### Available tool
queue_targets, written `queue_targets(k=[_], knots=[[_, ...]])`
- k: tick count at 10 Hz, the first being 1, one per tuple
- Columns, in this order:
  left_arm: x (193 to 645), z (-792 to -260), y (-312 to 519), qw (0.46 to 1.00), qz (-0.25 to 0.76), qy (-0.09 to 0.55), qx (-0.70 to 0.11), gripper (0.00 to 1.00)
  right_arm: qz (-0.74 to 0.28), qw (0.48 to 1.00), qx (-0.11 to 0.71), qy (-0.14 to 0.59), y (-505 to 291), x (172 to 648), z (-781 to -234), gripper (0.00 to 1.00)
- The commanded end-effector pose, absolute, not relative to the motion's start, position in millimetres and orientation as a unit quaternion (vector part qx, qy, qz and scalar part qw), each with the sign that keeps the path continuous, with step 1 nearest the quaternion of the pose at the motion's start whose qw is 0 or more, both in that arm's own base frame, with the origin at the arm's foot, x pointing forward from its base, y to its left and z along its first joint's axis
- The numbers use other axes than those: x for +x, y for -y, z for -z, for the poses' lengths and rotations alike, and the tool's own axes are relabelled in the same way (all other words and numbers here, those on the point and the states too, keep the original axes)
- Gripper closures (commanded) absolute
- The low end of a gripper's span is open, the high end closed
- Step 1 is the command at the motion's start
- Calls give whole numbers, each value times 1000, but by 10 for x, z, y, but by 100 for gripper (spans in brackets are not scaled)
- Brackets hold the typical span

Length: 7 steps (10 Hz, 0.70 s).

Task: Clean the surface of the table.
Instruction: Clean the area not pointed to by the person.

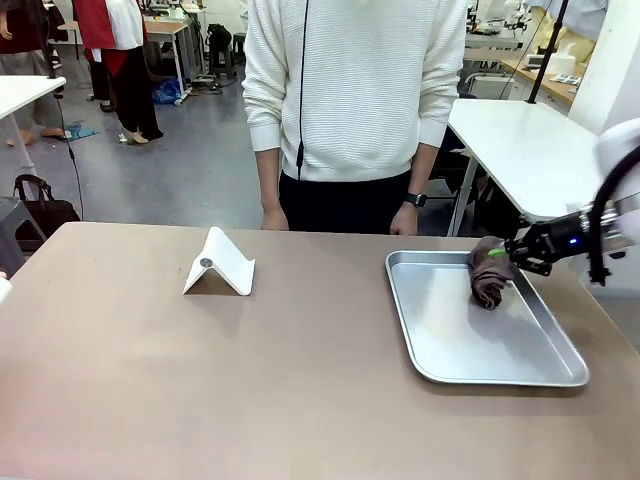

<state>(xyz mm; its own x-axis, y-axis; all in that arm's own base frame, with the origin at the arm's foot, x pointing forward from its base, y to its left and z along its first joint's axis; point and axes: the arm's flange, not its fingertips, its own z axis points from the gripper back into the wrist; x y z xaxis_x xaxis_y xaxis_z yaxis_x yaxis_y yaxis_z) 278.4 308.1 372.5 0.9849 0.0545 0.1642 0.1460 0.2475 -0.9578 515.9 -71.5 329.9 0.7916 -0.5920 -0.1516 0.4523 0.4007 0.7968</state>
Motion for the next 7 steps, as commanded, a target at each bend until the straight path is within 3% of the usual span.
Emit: queue_targets(k=[1,7], knots=[[2753,-3747,-3045,787,29,81,-611,78,277,796,537,40,893,4830,-3412,93],[2753,-3747,-3045,787,29,81,-611,78,106,704,696,-94,1154,4033,-4144,93]])
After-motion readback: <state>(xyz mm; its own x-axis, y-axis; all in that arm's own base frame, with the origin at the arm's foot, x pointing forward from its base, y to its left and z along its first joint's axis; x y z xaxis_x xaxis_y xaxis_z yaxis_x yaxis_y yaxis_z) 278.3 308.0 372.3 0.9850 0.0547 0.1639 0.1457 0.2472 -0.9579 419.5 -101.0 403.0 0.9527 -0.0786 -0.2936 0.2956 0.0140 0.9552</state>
